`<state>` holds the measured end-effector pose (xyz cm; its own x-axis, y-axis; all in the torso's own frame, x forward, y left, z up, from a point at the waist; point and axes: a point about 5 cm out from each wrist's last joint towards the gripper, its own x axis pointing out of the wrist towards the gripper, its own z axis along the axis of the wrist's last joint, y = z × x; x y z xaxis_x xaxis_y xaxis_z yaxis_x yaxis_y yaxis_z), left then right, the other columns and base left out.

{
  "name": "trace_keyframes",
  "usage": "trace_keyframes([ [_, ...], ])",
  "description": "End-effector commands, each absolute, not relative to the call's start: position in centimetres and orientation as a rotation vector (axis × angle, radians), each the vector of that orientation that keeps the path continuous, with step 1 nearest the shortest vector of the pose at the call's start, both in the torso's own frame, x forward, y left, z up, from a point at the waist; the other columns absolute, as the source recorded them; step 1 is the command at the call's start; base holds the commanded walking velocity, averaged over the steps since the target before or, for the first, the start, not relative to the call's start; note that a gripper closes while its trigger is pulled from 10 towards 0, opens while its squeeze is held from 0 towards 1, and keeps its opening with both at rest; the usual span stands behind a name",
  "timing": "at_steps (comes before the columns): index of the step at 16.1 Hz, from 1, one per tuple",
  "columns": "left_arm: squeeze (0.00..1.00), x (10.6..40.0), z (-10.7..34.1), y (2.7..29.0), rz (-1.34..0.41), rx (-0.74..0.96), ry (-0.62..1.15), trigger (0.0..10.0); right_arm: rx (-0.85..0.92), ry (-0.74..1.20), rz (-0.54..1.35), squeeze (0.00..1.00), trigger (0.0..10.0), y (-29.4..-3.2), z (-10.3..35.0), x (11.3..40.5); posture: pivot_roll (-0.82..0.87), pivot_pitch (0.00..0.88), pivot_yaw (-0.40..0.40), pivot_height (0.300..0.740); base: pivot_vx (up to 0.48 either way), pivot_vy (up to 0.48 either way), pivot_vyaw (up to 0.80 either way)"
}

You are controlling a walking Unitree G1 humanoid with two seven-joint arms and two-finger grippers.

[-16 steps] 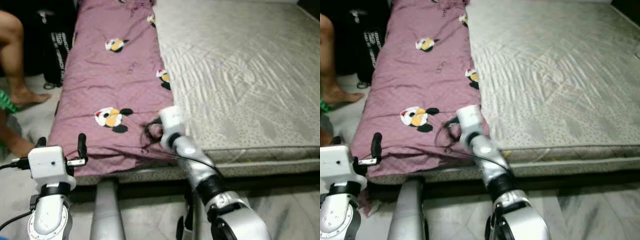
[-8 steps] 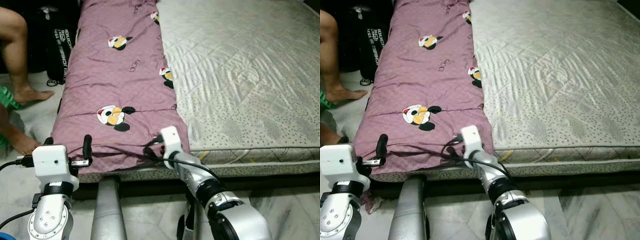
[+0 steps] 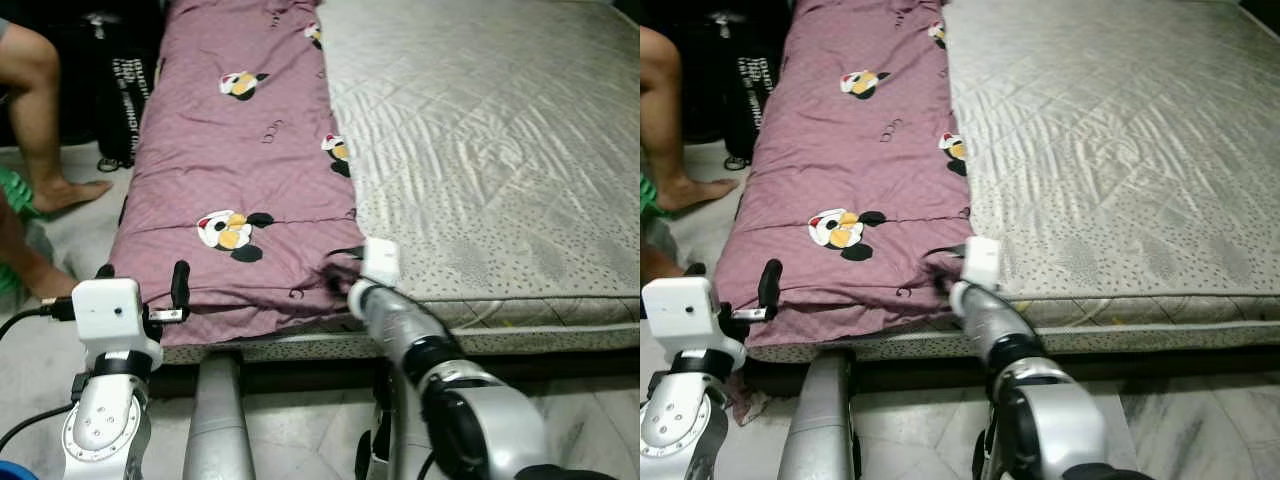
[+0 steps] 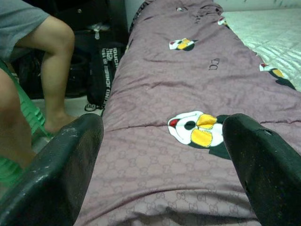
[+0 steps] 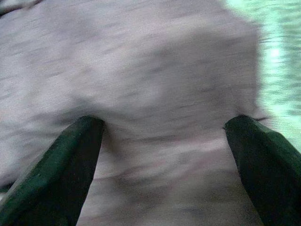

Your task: Clean up the room

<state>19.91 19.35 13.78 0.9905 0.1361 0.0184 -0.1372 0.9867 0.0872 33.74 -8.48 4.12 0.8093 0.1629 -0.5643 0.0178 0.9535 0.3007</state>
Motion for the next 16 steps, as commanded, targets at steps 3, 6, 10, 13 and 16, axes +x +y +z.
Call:
trace_keyframes([
  [3, 0.0, 20.5, 13.1, 19.4, 0.127, 0.079, 0.013, 10.0, 0.339, 0.598, -0.026, 0.0, 10.0, -11.8, 4.4, 33.9, 0.22, 0.06, -0.036, 0.552, 0.0, 0.0, 0.0],
  [6, 0.0, 21.4, 12.8, 19.3, 0.119, 0.07, 0.009, 10.0, 0.313, 0.552, -0.09, 0.0, 10.0, -14.6, 4.6, 32.8, 0.17, 0.029, -0.021, 0.552, 0.0, 0.0, 0.0],
  [10, 0.0, 23.2, 12.5, 19.2, 0.102, 0.067, -0.011, 10.0, 0.283, 0.292, -0.082, 0.0, 10.0, -16.9, 8.4, 30.9, 0.1, 0.0, 0.003, 0.552, 0.0, 0.0, 0.0],
  [13, 0.0, 25.2, 12.5, 19.1, 0.079, 0.047, -0.042, 10.0, 0.093, 0.019, 0.046, 0.0, 10.0, -16.3, 12.3, 28.9, 0.03, 0.0, 0.033, 0.552, 0.0, 0.0, 0.0],
  [16, 0.0, 26.4, 12.1, 19.0, 0.094, 0.028, -0.053, 10.0, 0.084, -0.087, 0.078, 0.0, 10.0, -15.6, 13.7, 28.5, -0.01, 0.0, 0.065, 0.552, 0.0, 0.0, 0.0],
])
